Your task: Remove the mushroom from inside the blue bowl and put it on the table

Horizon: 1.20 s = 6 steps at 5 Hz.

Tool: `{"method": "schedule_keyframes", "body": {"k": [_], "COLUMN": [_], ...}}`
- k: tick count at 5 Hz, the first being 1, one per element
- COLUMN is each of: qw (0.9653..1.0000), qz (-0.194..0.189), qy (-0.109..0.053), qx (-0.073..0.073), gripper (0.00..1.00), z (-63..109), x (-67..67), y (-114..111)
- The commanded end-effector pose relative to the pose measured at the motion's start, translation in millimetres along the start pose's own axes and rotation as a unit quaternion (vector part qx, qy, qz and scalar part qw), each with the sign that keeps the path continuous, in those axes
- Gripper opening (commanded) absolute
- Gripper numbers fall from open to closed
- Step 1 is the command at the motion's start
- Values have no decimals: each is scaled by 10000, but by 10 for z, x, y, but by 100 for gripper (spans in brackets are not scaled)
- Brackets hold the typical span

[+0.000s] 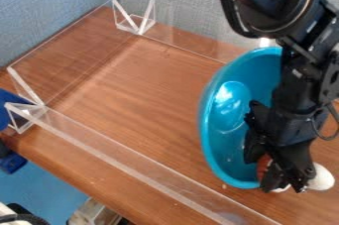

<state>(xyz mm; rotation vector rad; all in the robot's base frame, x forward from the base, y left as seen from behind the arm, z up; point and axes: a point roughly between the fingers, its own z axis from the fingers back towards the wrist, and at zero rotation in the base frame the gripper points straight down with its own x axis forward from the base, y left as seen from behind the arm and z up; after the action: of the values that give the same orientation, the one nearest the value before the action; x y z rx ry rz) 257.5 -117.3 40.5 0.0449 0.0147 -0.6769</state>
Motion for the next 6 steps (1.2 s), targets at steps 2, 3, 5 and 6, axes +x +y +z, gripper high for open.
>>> {"method": "schedule_keyframes", "body": {"k": [2,3,5,6], "qw": [9998,9997,9996,9996], "qz": [-13,-58,-132,-146], "qy": [-178,-179,-170,-156], "qx": [110,134,170,186], "gripper": [0,0,0,0], "z": [74,66,32,9], "x": [2,-4,-20,-27], "y": [121,138,179,207]}}
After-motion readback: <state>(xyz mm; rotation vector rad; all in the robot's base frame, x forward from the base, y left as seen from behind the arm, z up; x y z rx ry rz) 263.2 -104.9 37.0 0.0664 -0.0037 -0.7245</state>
